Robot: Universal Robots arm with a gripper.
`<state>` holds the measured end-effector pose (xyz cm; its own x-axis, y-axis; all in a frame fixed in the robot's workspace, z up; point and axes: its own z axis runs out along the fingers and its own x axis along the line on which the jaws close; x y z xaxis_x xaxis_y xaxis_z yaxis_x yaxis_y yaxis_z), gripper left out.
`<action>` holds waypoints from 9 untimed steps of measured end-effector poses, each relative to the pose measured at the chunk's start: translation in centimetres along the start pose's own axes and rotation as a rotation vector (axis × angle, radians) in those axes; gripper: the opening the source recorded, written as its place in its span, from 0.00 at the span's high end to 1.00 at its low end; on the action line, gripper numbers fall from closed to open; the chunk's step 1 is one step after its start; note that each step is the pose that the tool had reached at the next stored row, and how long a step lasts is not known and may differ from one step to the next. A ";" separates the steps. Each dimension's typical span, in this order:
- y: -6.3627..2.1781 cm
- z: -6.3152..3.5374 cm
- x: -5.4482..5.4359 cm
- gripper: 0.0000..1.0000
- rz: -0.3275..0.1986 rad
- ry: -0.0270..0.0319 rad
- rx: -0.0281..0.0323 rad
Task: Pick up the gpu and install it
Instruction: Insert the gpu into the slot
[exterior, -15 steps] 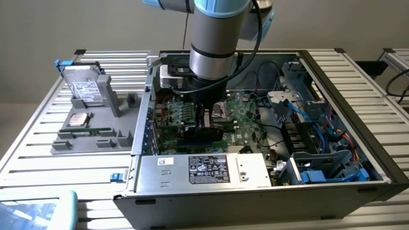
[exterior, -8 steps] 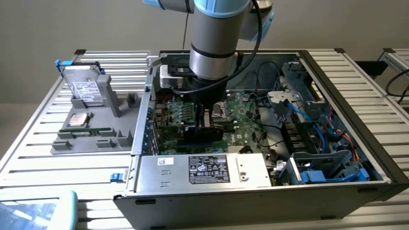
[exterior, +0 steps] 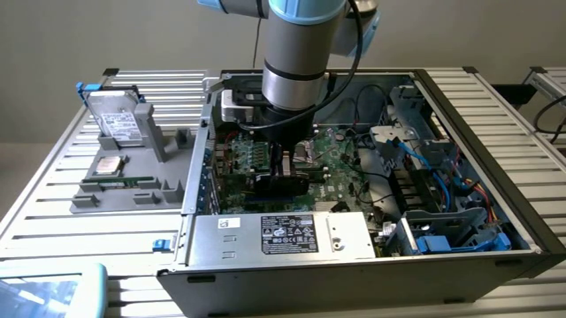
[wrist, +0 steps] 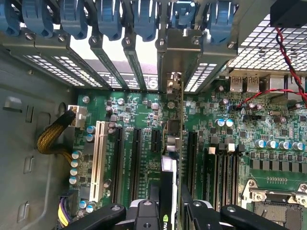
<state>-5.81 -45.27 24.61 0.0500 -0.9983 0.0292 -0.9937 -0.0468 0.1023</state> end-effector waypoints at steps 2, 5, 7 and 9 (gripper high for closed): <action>0.00 0.00 0.0 0.73 0.000 -0.0001 -0.0001; 0.00 0.00 0.0 0.73 0.000 0.0000 -0.0002; -0.01 0.00 0.0 0.73 0.001 -0.0001 -0.0002; -0.01 0.01 0.0 0.73 0.002 -0.0003 -0.0001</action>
<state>-5.80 -45.27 24.60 0.0483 -0.9984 0.0291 -0.9937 -0.0451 0.1024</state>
